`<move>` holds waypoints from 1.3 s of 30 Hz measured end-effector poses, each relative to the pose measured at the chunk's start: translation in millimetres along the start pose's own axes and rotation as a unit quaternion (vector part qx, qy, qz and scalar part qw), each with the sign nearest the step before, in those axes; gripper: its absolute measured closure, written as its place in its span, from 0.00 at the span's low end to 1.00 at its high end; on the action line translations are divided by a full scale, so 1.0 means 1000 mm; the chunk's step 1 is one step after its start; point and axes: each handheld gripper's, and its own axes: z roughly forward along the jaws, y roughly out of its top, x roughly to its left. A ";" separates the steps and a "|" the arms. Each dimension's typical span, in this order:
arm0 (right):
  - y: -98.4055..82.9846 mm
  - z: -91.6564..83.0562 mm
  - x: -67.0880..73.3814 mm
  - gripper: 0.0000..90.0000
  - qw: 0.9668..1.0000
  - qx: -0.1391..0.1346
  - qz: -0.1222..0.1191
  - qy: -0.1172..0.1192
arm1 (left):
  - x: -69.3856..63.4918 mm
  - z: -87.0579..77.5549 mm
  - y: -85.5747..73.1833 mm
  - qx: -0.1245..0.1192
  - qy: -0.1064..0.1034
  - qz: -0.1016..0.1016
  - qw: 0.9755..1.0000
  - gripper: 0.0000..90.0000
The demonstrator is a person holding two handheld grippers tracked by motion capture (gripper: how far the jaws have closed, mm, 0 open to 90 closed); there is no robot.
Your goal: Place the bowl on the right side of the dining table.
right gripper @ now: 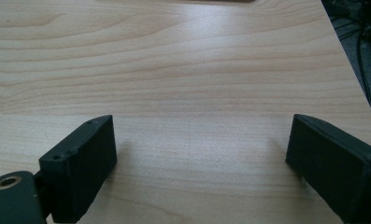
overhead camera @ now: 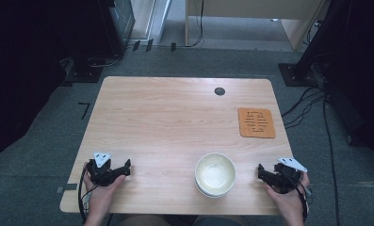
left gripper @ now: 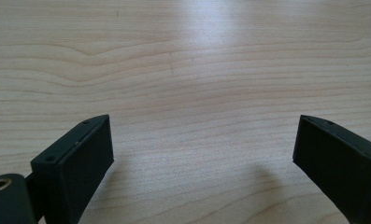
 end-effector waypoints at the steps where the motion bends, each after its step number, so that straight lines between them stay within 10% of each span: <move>1: 0.000 -0.001 0.000 0.09 1.000 0.000 0.000 0.002 | 0.000 0.000 0.000 -0.003 0.002 0.001 1.000 0.05; 17: 0.009 -0.021 0.007 0.15 0.998 -0.057 0.008 -0.014 | -0.002 -0.007 0.002 -0.027 -0.007 -0.002 1.000 0.05; 39: 0.031 -0.056 0.045 0.17 0.992 -0.113 -0.015 0.050 | -0.062 -0.031 0.013 -0.055 -0.069 0.036 0.995 0.05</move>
